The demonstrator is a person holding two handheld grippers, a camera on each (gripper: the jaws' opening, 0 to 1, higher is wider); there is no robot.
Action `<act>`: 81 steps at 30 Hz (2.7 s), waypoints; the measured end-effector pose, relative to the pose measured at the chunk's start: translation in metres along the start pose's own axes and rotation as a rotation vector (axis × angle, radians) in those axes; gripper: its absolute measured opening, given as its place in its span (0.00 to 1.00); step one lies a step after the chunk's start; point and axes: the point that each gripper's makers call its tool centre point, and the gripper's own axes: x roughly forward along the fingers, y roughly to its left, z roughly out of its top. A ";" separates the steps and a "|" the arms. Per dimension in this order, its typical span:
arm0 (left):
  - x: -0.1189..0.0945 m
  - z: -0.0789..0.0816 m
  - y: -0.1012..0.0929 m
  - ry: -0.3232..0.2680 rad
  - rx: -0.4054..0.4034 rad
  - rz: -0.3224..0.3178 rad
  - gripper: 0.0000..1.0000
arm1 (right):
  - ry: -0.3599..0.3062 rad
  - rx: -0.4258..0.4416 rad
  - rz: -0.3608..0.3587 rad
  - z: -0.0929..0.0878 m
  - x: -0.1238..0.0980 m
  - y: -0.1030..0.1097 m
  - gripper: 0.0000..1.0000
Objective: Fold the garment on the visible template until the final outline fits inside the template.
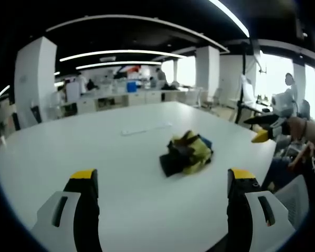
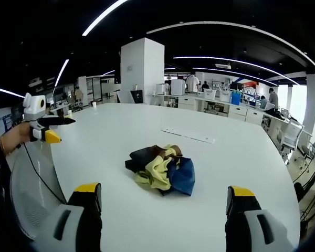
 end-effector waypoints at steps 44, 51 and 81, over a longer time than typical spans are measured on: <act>0.015 0.002 -0.002 -0.014 -0.024 -0.052 0.92 | -0.003 -0.037 0.058 0.003 0.022 0.009 0.93; 0.024 -0.002 0.000 -0.011 -0.023 -0.064 0.89 | 0.010 -0.027 0.088 0.001 0.034 0.011 0.87; 0.091 -0.006 -0.017 -0.015 -0.018 -0.229 0.48 | 0.044 -0.034 0.111 -0.002 0.100 -0.008 0.25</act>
